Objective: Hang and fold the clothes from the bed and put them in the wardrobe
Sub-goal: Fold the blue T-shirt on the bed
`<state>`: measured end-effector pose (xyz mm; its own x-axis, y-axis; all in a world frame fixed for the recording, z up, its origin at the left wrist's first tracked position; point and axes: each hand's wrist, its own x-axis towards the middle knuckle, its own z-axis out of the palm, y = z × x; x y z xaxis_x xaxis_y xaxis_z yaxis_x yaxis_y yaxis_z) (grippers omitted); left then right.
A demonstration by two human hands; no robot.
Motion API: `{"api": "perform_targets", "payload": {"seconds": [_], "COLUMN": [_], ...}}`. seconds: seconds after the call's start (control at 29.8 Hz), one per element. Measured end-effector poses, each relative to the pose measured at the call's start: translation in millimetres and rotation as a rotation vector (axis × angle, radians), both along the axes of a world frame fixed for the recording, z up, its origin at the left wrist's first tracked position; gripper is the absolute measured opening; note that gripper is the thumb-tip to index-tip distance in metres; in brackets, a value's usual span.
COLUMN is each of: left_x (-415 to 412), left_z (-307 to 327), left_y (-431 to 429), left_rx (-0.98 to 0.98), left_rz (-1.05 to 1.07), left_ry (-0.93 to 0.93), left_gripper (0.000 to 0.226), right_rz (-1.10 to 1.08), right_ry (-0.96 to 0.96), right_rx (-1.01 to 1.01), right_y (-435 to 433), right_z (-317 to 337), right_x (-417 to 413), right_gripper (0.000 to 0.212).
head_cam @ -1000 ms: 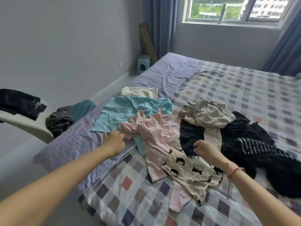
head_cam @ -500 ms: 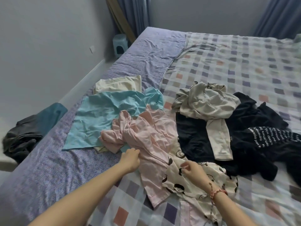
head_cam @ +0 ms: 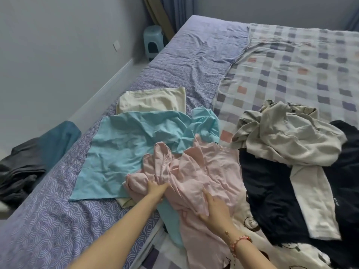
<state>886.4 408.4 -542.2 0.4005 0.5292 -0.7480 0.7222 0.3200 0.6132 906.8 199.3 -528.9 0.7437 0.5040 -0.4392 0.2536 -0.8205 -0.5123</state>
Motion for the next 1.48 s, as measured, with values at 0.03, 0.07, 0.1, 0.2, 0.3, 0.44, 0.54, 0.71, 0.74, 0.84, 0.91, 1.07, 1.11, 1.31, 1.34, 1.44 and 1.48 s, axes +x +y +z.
{"api": "perform_targets", "payload": {"seconds": [0.03, 0.07, 0.1, 0.2, 0.3, 0.44, 0.54, 0.71, 0.74, 0.84, 0.91, 1.07, 1.11, 1.31, 1.34, 1.44, 1.48], "left_x": [1, 3, 3, 8, 8, 16, 26, 6, -1, -17, -24, -50, -56, -46, -52, -64, -67], "left_z": [1, -2, -4, -5, 17, 36, 37, 1, -6, -25, -30, -23, -25, -30, -26, -16, -3], "left_y": [-6, -6, -4, 0, -25, -42, -10, 60, 70, 81, 89, 144, 151, 155, 156, 166, 168], "left_rx": [-0.035, -0.06, -0.07, -0.081, -0.306, -0.492, -0.205, 0.661, 0.68, 0.771, 0.96, 1.145, 1.126, 1.16, 1.187, 1.19, 1.144], "left_rz": [0.049, 0.081, 0.096, 0.03, -0.136, -0.366, -0.27, -0.412, -0.492, -0.758, -0.959, -1.169, -1.189, -1.362, -1.358, -1.035, -0.864], "left_ry": [0.004, 0.008, 0.006, 0.026, 0.025, -0.115, -0.171, 0.213, 0.28, 0.433, 0.626, 0.769, 0.762, 0.623, 0.595, 0.358, 0.232], "left_gripper": [0.082, 0.08, 0.075, 0.036, 0.012, 0.016, 0.022, 0.042, 0.049, 0.064, 0.068, 0.038, 0.042, 0.032, 0.028, 0.036, 0.039], "right_rz": [0.003, 0.017, 0.012, 0.001, -0.083, -0.257, -0.556, -1.116, -1.155, -0.991, -0.759, -0.439, -0.401, -0.096, -0.051, 0.088, 0.127], "right_ry": [0.012, 0.01, 0.019, 0.001, 0.137, 0.072, 0.02, -0.167, -0.169, -0.072, -0.123, -0.281, -0.232, -0.04, -0.001, 0.046, 0.035], "right_rx": [-0.005, -0.014, -0.02, -0.042, 0.065, 0.206, 0.249, 0.336, 0.366, 0.258, 0.119, 0.136, 0.199, 0.322, 0.283, 0.221, 0.235], "right_y": [5, 15, 23, 40, 46, 35, 11, -65, -79, -102, -93, -34, -22, 52, 63, 91, 102], "right_z": [-1, -6, -10, -19, -24, -25, -7, 31, 36, 40, 39, 30, 28, 29, 28, 37, 44], "right_x": [-2, -2, -2, 6, 8, 11, 42, 123, 135, 154, 144, 83, 67, 2, -11, -36, -42], "right_gripper": [0.08, 0.082, 0.084, 0.084, 0.111, 0.074, 0.046, 0.057, 0.061, 0.074, 0.071, 0.063, 0.058, 0.033, 0.033, 0.033, 0.033]}}
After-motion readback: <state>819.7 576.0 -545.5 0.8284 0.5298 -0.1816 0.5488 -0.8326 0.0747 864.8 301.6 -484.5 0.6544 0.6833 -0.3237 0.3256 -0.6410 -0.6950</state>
